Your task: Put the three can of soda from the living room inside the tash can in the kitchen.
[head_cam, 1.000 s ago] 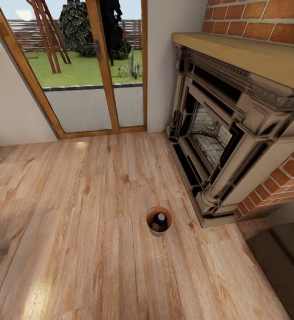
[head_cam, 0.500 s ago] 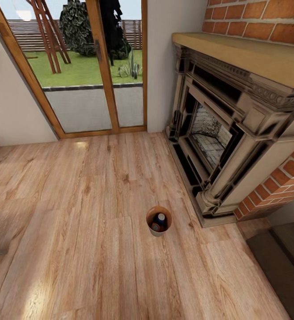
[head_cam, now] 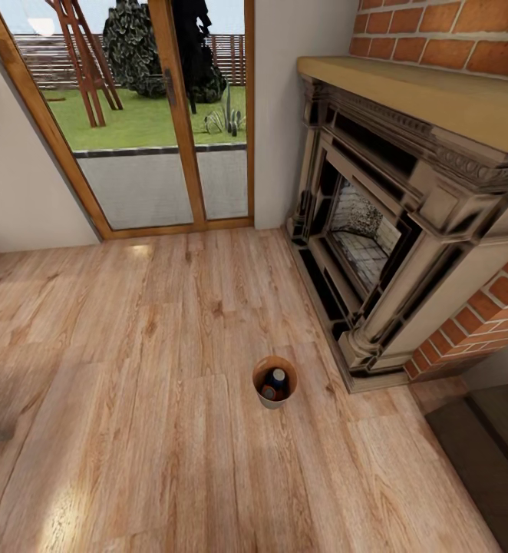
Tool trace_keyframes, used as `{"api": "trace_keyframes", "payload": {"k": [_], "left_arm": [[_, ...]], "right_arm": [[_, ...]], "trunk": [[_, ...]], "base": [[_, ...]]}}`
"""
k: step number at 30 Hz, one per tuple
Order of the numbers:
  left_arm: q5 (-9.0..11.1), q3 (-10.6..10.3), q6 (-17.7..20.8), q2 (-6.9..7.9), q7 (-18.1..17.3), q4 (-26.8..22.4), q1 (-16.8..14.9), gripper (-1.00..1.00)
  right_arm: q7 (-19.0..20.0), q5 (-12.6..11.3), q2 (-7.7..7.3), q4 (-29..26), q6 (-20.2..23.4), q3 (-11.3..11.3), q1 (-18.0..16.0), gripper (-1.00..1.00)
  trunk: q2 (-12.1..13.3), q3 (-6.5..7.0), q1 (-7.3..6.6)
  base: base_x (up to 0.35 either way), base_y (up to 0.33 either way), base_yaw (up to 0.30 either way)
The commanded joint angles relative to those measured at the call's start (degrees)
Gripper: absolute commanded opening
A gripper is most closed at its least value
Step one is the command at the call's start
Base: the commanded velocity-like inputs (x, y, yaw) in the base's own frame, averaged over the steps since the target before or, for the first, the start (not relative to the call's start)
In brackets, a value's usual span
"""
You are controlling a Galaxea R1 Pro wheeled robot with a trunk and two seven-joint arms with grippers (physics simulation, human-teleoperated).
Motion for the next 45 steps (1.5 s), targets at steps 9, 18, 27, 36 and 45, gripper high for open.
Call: {"api": "trace_keyframes", "payload": {"k": [9,18,27,36,45], "left_arm": [[0.1,0.1,-2.1,-0.07,-0.1,-0.2,-0.1,1.0],[0.2,0.4,-2.4,-1.6,-0.1,-0.3,-0.1,1.0],[0.0,0.3,-2.4,-2.72,-0.1,-0.2,-0.1,1.0],[0.0,0.3,-2.3,-2.8,-0.1,-0.1,-0.1,1.0],[0.1,0.3,-2.3,-2.81,-0.1,-0.1,-0.1,1.0]], "right_arm": [[0.0,0.0,1.37,-0.7,0.0,0.0,0.0,1.0],[-0.1,-0.3,3.04,-1.0,0.1,0.1,0.0,1.0],[0.0,0.0,3.36,-0.8,0.1,0.4,0.0,1.0],[0.0,0.0,3.66,-0.2,0.3,0.5,0.0,1.0],[0.0,0.0,4.17,-0.1,0.4,0.4,0.0,1.0]], "trunk": [[0.0,0.0,0.0],[0.0,0.0,0.0],[0.0,0.0,0.0],[0.0,0.0,0.0],[0.0,0.0,0.0]], "base": [[0.0,0.0,0.0],[0.0,0.0,0.0],[0.0,0.0,0.0],[0.0,0.0,0.0],[0.0,0.0,0.0]]}}
